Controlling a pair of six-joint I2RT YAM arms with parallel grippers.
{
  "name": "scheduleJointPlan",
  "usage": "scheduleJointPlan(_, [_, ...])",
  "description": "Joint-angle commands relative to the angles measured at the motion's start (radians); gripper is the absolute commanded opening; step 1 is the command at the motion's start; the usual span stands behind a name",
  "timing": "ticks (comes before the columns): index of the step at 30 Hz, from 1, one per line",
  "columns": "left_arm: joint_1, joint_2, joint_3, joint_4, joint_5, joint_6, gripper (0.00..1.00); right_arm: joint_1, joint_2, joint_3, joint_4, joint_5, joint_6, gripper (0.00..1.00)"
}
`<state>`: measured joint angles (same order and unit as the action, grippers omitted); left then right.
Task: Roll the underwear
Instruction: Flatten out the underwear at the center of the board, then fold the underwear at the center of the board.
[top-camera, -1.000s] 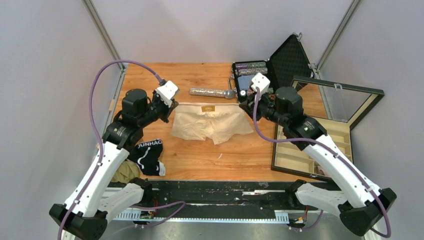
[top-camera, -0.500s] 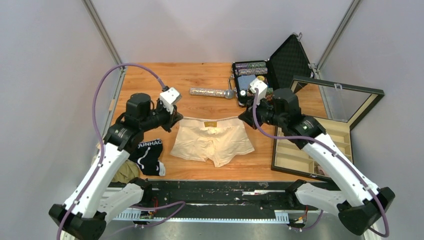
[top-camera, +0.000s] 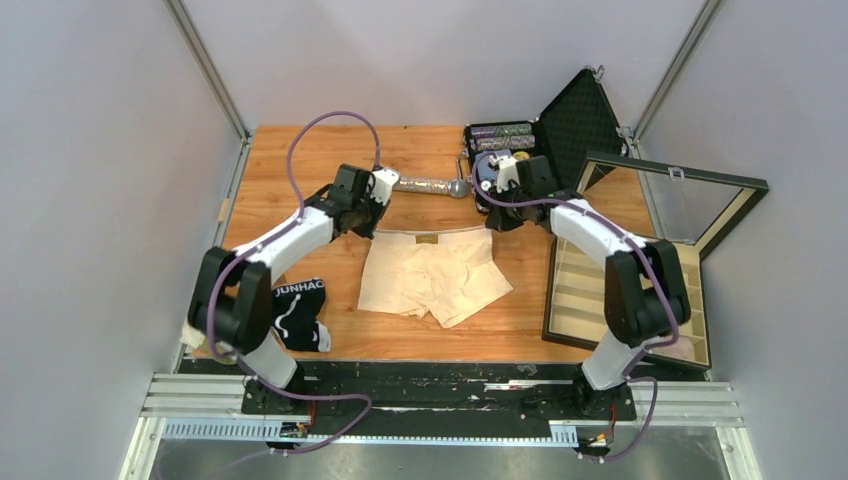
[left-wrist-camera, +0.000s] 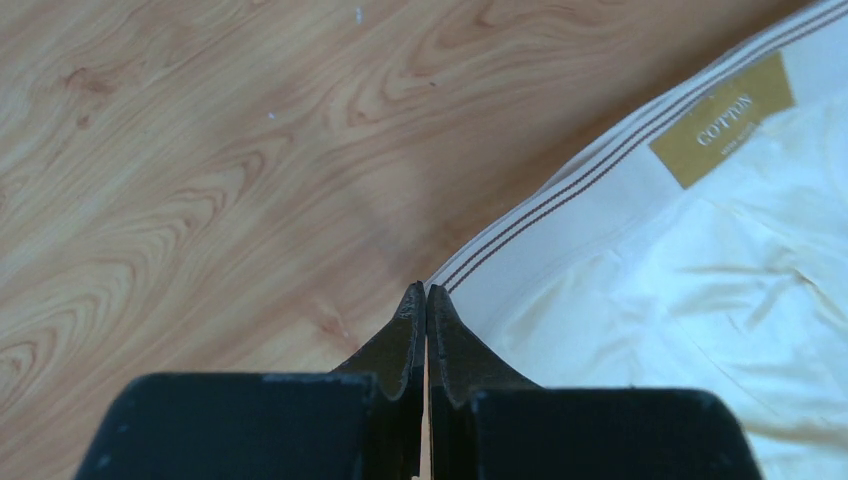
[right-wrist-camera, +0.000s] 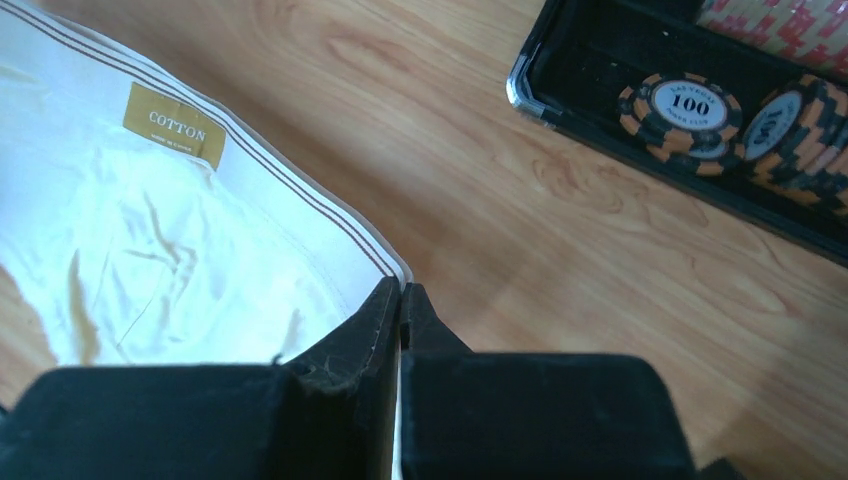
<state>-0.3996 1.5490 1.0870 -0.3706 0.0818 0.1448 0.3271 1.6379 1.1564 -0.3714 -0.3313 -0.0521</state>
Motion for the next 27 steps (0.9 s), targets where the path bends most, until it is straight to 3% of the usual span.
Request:
scheduleJointPlan(1, [0.01, 0.164, 0.141, 0.077, -0.13, 0.0, 0.0, -0.023, 0.106, 0.116, 0.109, -0.004, -0.022, 0.0])
scheduleJointPlan(12, [0.014, 0.334, 0.229, 0.056, -0.249, -0.083, 0.0, -0.027, 0.24, 0.128, 0.218, 0.17, -0.034, 0.01])
scheduleJointPlan(22, [0.016, 0.392, 0.272, 0.034, -0.24, -0.12, 0.0, -0.014, 0.28, 0.133, 0.259, 0.187, -0.06, 0.05])
scheduleJointPlan(23, [0.016, 0.393, 0.275, 0.037, -0.238, -0.114, 0.0, -0.01, 0.281, 0.139, 0.259, 0.187, -0.061, 0.06])
scheduleJointPlan(27, [0.016, 0.398, 0.284, 0.033, -0.227, -0.097, 0.0, 0.001, 0.267, 0.157, 0.256, 0.201, -0.066, 0.31])
